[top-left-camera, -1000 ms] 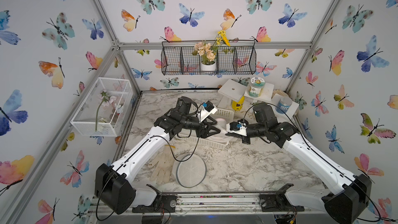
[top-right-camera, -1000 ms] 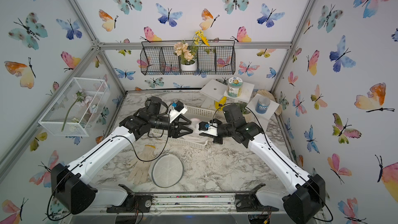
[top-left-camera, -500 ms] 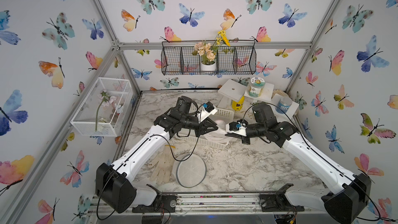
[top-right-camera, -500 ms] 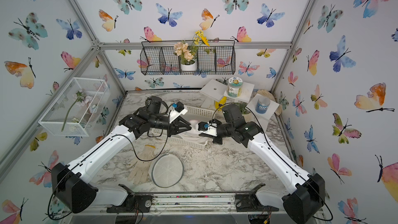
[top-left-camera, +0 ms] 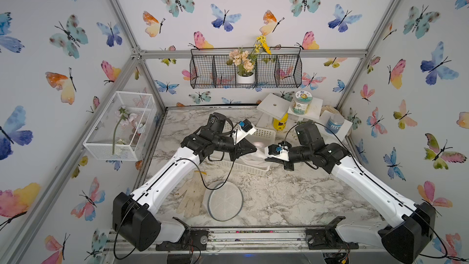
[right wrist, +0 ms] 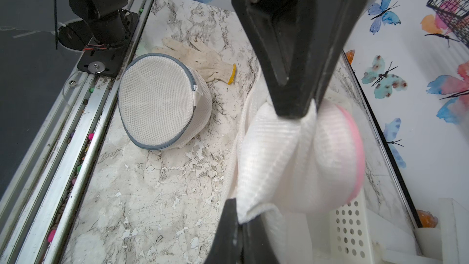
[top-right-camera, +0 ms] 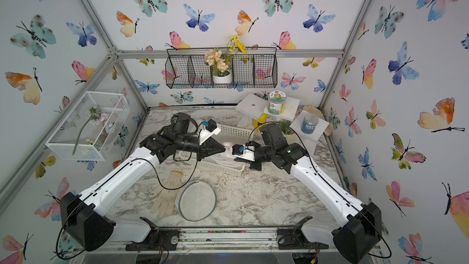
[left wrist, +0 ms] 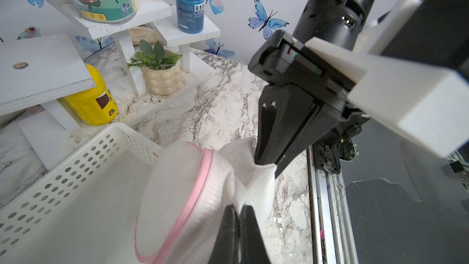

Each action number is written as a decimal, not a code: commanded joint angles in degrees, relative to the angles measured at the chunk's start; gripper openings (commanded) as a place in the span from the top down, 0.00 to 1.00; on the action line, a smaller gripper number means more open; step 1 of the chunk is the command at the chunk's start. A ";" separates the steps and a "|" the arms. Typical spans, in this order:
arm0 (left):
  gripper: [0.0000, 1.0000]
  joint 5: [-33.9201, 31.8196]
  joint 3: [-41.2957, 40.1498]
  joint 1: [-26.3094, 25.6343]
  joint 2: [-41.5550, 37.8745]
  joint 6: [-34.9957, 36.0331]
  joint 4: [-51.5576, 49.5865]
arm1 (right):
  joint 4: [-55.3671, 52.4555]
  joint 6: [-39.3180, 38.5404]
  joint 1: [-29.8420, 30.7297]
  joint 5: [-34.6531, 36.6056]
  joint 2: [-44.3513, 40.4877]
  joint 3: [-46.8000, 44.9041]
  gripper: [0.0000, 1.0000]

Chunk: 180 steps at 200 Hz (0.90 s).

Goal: Turn the laundry bag inside out
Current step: Turn over the laundry bag.

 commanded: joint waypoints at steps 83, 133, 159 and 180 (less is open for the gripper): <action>0.79 -8.60 -0.61 1.49 1.09 -6.14 3.18 | -5.60 -1.00 0.92 2.25 -0.99 1.72 0.97; 0.55 -13.12 -1.59 1.48 1.30 -4.71 2.50 | 3.61 7.20 0.92 -4.71 -4.13 -0.92 0.97; 0.53 -16.48 -2.45 1.49 0.13 -3.20 1.70 | 5.59 10.21 0.87 -6.13 -4.85 -1.71 0.97; 0.50 -21.93 -1.85 1.49 -1.75 -2.63 1.31 | 6.66 13.34 0.83 -5.04 -4.72 -2.57 0.97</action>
